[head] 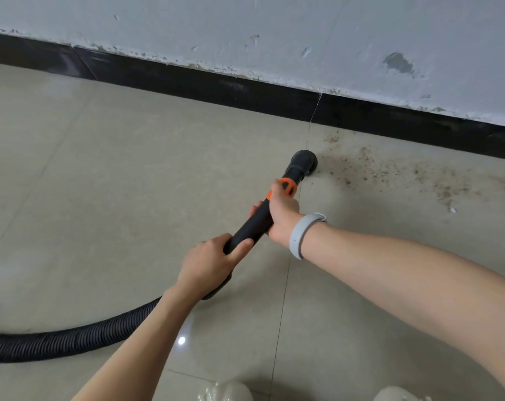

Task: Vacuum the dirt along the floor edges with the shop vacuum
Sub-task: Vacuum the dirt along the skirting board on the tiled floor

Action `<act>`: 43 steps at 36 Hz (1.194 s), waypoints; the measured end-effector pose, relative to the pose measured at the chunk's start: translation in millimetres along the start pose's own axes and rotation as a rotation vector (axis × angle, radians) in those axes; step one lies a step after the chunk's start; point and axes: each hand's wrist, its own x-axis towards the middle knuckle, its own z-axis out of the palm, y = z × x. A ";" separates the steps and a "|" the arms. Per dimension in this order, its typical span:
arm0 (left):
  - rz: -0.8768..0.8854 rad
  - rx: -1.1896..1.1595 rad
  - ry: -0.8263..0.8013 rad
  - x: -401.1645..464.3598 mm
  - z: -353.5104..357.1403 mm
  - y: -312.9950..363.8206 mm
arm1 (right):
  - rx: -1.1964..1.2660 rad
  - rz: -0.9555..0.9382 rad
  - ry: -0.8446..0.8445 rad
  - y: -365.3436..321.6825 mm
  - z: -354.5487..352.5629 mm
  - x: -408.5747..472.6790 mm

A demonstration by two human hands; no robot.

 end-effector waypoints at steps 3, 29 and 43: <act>-0.017 0.017 0.037 -0.7 1.0 3.7 | 0.000 0.004 -0.021 -4.0 1.1 -1.6; 0.015 0.069 -0.135 -39.6 14.4 -31.3 | -0.109 -0.093 0.162 39.2 -16.5 -16.4; -0.115 -0.009 -0.155 -62.3 0.1 -80.8 | -0.112 -0.104 0.055 97.6 27.6 -32.6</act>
